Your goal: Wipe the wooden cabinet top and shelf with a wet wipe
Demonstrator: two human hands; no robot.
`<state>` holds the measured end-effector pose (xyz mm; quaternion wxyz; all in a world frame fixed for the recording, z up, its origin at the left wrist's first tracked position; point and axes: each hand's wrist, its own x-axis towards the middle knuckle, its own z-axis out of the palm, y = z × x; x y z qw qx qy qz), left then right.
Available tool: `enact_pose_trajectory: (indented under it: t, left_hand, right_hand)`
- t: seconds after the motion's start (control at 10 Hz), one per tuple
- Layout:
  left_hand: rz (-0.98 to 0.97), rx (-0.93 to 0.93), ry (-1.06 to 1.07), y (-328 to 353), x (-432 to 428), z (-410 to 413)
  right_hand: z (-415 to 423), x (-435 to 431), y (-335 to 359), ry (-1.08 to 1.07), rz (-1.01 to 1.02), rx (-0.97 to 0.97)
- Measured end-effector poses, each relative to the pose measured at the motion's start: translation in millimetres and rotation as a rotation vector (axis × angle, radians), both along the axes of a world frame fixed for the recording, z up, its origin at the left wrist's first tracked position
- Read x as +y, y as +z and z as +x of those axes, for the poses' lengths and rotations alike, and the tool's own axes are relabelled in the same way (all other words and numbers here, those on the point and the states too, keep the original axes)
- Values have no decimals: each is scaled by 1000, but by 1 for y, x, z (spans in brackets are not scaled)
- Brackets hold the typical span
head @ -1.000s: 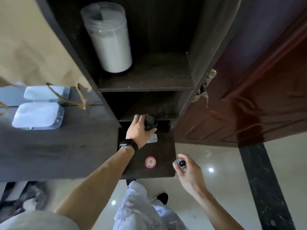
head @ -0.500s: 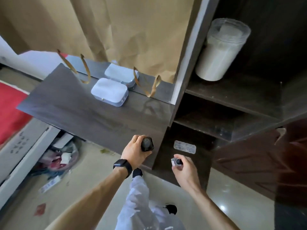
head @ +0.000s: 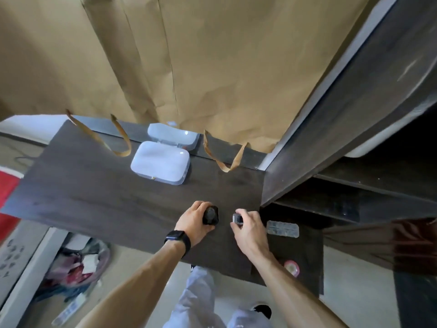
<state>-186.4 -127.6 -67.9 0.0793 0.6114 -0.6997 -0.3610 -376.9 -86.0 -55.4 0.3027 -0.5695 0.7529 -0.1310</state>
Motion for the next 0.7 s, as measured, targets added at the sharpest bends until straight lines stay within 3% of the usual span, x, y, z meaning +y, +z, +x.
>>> enact_pose_trajectory:
  t: [0.3, 0.4, 0.5, 0.7]
  left_hand:
    - [2, -73, -195, -14, -14, 23]
    - [-11, -67, -149, -13, -2, 27]
    - [-144, -73, -97, -8, 23, 42]
    - [-377, -210, -367, -3, 45, 60]
  right_hand:
    - [23, -7, -17, -69, 91, 70]
    - [20, 7, -15, -93, 53, 45]
    - [18, 31, -11, -50, -49, 134]
    - [29, 63, -14, 122, -89, 296]
